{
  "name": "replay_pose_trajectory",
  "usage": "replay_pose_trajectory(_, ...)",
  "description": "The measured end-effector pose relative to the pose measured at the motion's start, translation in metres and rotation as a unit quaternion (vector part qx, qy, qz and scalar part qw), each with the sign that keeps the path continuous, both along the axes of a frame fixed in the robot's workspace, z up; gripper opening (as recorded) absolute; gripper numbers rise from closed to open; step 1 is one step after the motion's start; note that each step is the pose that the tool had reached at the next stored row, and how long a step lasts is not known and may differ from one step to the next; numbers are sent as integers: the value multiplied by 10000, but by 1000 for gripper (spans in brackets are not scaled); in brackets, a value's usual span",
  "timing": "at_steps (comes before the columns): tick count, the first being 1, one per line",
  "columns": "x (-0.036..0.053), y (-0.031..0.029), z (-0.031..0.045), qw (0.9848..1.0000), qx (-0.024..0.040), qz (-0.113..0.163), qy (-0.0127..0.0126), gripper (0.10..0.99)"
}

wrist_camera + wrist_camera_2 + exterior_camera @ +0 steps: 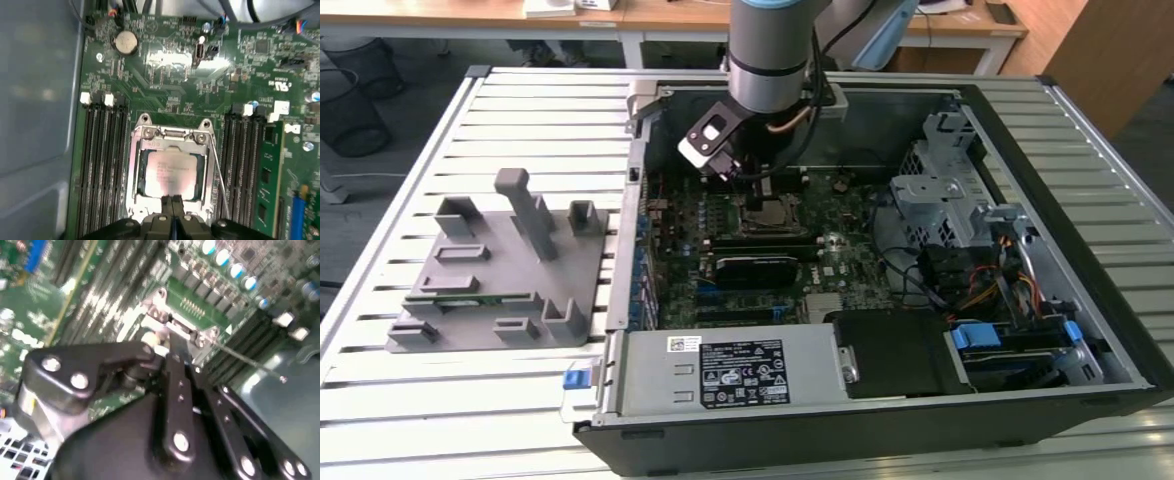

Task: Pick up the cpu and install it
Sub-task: 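Close the cpu cover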

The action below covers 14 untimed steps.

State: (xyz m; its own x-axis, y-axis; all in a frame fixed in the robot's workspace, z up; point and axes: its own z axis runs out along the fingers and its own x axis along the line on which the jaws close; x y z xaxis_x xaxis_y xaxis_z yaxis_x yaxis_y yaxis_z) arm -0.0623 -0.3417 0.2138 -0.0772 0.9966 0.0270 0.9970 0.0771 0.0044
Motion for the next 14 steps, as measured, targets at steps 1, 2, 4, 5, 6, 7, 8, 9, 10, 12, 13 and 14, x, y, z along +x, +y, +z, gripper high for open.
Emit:
replay_pose_trajectory(1, 6, 0, 6, 10000, 0, 1, 0, 106)
replay_pose_trajectory(2, 23, 0, 5, 10000, 0, 1, 0, 106)
replay_pose_trajectory(4, 69, -1, 6, 10000, 2, 1, 1, 106)
replay_pose_trajectory(5, 93, 0, 5, 10000, 5, 0, 0, 106)
replay_pose_trajectory(6, 95, -1, 5, 10000, 5, 0, 1, 106)
replay_pose_trajectory(7, 111, 0, 5, 10000, 5, 0, 1, 106)
replay_pose_trajectory(8, 129, 0, 5, 10000, 5, 1, 1, 106)
replay_pose_trajectory(9, 145, 0, 5, 10000, 5, 3, 1, 106)
replay_pose_trajectory(10, 155, -1, 5, 10000, 5, 4, 1, 106)
replay_pose_trajectory(12, 176, -1, 5, 10000, 5, 5, 1, 106)
replay_pose_trajectory(13, 186, 0, 5, 10000, 5, 5, 1, 106)
replay_pose_trajectory(14, 197, -1, 4, 10000, 5, 5, 1, 106)
